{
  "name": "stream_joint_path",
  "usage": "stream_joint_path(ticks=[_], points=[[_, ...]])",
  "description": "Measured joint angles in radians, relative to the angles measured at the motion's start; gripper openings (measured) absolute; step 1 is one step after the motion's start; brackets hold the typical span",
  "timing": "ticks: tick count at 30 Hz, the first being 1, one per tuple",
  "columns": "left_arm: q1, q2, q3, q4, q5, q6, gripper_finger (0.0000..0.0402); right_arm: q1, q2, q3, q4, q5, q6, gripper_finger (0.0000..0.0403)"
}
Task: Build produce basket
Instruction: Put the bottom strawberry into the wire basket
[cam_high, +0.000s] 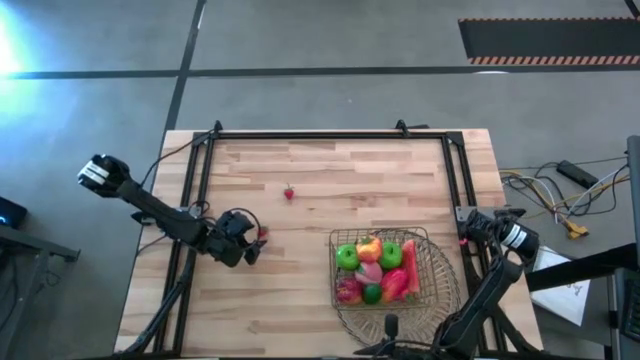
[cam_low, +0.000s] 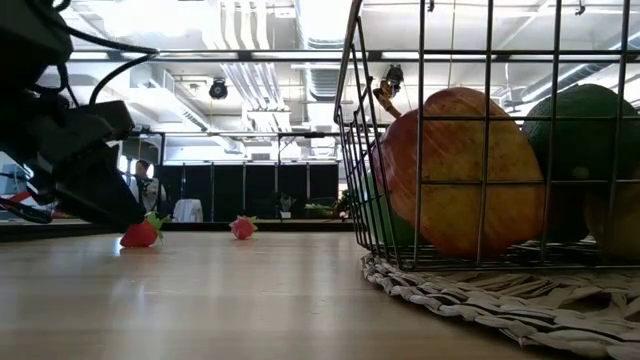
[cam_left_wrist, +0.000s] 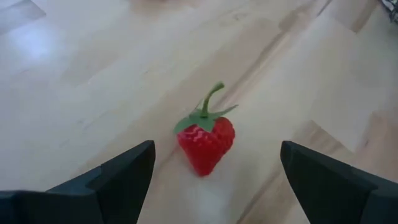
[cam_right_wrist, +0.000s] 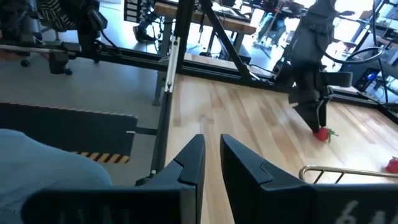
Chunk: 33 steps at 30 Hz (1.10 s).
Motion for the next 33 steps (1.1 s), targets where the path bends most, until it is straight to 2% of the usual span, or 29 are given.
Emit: stream_joint_path(ticks=[7,15,25,33], points=[[0.022,0.091,-0.016,0.098,-0.067,0.001,0.0331,0.0,0.0,-0.004,0.0,-0.001,0.01,0.0043],[0.055,0.199,-0.014,0.191,-0.086,0.029,0.0319,0.0,-0.001,-0.005,0.0,0.0,0.01,0.0043],[0.056,0.203,0.008,0.186,-0.045,0.082,0.023,0.0,-0.001,-0.005,0.0,0.0,0.017,0.0043],[0.055,0.203,0.071,0.201,0.004,0.267,0.0155,0.0,-0.004,0.019,0.0,-0.001,0.044,0.0043]])
